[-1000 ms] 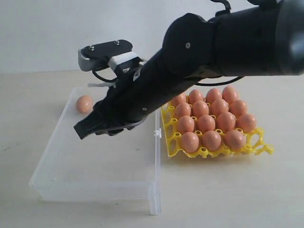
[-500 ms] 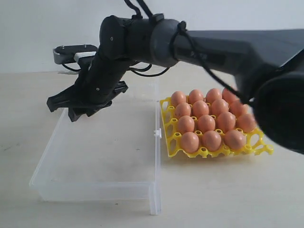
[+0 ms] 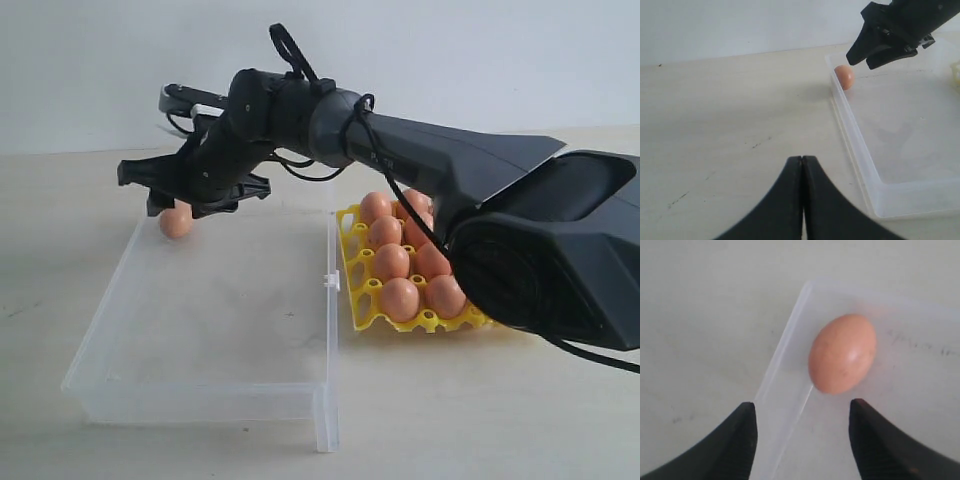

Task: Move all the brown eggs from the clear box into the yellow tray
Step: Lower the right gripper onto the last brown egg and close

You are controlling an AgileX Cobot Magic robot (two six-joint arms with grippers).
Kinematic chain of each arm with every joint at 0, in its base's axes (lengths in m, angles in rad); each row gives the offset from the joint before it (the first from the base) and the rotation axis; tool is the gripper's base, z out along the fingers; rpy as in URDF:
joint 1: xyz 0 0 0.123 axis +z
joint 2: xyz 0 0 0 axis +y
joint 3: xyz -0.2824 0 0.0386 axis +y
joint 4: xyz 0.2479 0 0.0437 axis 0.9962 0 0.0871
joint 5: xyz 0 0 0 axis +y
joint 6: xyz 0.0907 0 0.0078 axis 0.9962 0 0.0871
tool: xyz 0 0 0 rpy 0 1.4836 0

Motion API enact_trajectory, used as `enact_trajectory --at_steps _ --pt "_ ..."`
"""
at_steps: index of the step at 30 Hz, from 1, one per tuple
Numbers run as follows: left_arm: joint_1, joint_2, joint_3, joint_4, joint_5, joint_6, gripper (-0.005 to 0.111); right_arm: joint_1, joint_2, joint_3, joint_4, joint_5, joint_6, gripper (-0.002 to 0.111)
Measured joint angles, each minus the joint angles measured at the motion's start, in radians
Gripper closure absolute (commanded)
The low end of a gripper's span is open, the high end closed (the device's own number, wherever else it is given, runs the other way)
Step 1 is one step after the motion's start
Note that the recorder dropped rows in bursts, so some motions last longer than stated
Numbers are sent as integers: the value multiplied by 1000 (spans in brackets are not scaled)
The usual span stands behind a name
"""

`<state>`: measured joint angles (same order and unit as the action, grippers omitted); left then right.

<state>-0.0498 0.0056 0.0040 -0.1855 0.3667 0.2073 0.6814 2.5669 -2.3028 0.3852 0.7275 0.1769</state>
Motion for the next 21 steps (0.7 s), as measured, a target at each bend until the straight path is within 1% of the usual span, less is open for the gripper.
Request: enact_trajectory --at_steps 3,7,21 --pt "0 0 0 0 0 0 107 -12 6 -2 4 -64 33 54" --pt "0 0 0 0 0 0 107 -14 29 -2 16 -107 48 54" --pt "0 0 0 0 0 0 107 -14 129 -88 48 -157 96 54"
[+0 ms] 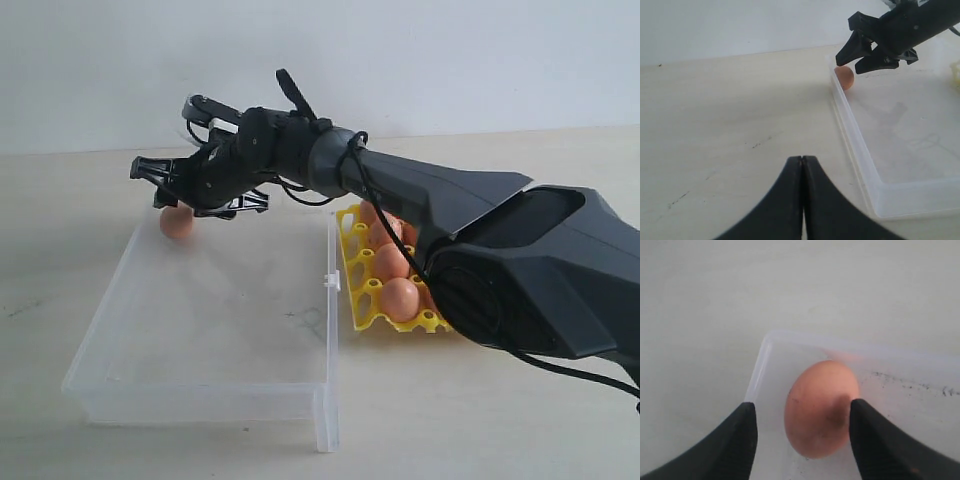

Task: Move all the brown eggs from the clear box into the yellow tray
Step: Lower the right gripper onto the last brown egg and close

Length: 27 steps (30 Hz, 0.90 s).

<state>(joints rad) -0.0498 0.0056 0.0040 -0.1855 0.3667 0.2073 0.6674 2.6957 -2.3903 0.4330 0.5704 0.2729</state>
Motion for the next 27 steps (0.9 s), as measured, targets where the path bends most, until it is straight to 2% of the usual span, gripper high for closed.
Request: enact_trajectory --at_steps 27 --pt "0 0 0 0 0 0 107 0 67 -11 59 -79 36 54"
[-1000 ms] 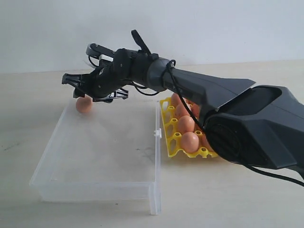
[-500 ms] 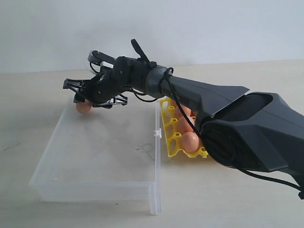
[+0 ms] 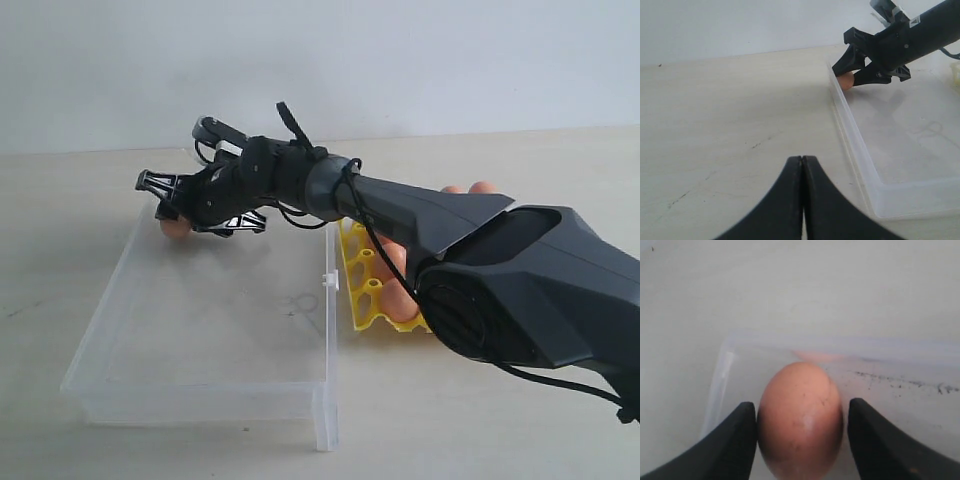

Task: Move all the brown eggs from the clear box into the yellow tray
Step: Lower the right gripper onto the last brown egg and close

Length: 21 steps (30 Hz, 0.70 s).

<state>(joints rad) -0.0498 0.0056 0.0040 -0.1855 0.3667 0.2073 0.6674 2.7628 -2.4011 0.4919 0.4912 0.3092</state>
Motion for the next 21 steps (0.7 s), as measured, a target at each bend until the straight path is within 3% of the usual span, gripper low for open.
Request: enact_trajectory --at_steps 8,10,12,13,21 --pt "0 0 0 0 0 0 107 0 10 -7 14 -26 0 55" --pt "0 0 0 0 0 0 107 0 10 -7 14 -31 0 64" --pt "0 0 0 0 0 0 107 0 10 -7 14 -37 0 86" --pt "0 0 0 0 0 0 107 0 12 -7 17 -37 -5 104" --pt "0 0 0 0 0 0 107 0 8 -7 45 -37 -103 108"
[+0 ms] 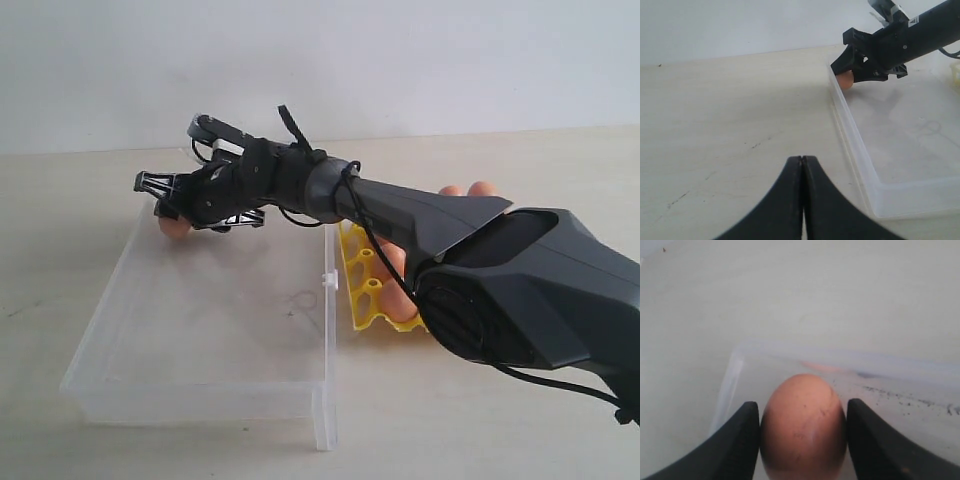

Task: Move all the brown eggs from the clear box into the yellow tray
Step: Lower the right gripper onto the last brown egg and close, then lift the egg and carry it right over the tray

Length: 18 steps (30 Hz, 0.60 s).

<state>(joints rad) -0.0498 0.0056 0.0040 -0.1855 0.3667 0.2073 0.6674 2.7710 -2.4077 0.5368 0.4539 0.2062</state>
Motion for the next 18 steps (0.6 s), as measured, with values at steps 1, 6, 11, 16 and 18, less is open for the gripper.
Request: enact_trajectory --at_steps 1,6,11,16,18 --pt "0 0 0 0 0 0 107 0 -2 0 0 2 -2 108" --pt "0 0 0 0 0 0 107 10 -50 0 -51 19 -9 108" --pt "0 0 0 0 0 0 107 14 -115 0 -115 19 -9 108" --pt "0 0 0 0 0 0 107 16 -176 56 -146 8 -12 108" --pt "0 0 0 0 0 0 107 18 -207 108 -169 -5 -13 108"
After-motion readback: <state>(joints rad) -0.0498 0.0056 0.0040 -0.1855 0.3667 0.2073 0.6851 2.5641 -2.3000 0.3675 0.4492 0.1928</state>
